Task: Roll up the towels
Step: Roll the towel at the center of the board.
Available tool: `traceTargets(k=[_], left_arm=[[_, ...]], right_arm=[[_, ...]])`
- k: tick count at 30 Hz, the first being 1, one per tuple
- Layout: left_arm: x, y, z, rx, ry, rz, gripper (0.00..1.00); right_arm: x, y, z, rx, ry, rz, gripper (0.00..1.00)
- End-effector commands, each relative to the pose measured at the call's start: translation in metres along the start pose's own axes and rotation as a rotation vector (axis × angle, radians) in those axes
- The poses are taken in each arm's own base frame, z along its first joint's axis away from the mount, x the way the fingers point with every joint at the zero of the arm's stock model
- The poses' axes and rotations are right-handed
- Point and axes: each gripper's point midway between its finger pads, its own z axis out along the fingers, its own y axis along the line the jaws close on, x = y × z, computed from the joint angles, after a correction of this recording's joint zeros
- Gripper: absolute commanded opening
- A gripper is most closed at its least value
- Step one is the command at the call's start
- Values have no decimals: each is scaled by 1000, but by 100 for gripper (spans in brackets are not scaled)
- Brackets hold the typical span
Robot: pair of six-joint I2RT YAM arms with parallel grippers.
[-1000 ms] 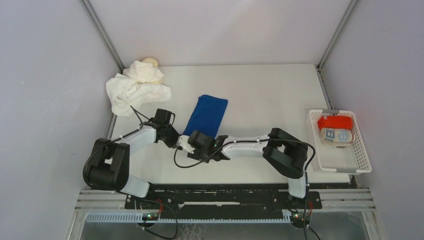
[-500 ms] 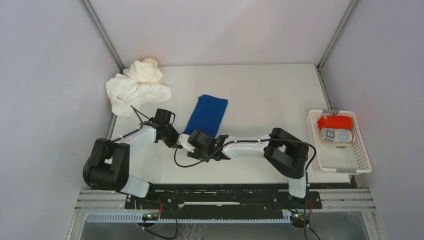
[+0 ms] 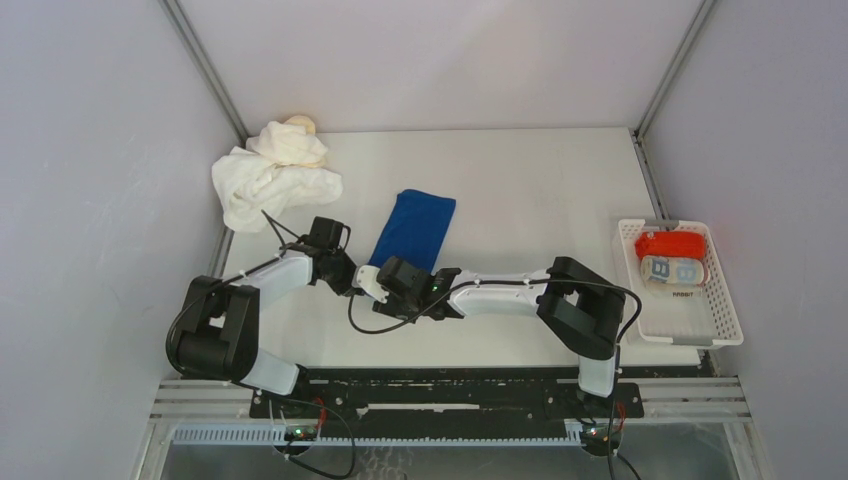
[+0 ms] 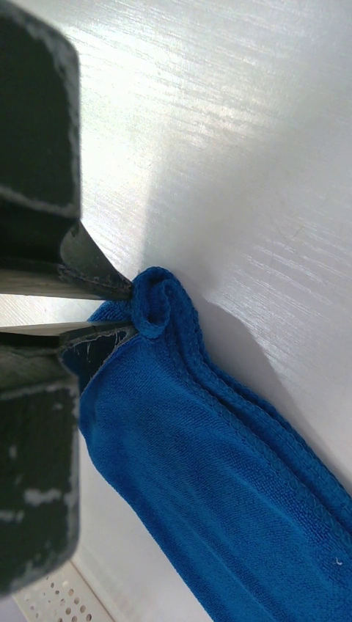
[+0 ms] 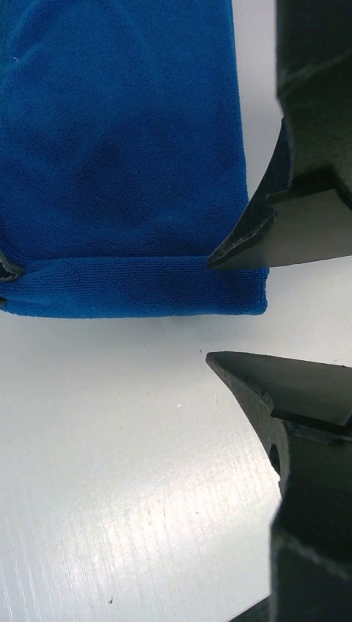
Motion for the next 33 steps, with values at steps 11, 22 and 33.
traceTargets(k=[11, 22, 33], left_arm=[[-6, 20, 4, -98, -23, 34, 20], [-7, 20, 5, -108, -20, 44, 20], [-12, 16, 3, -114, -24, 57, 22]], right_arm=[[22, -9, 17, 41, 59, 2, 44], [45, -18, 20, 11, 131, 107, 47], [70, 0, 26, -52, 240, 140, 35]])
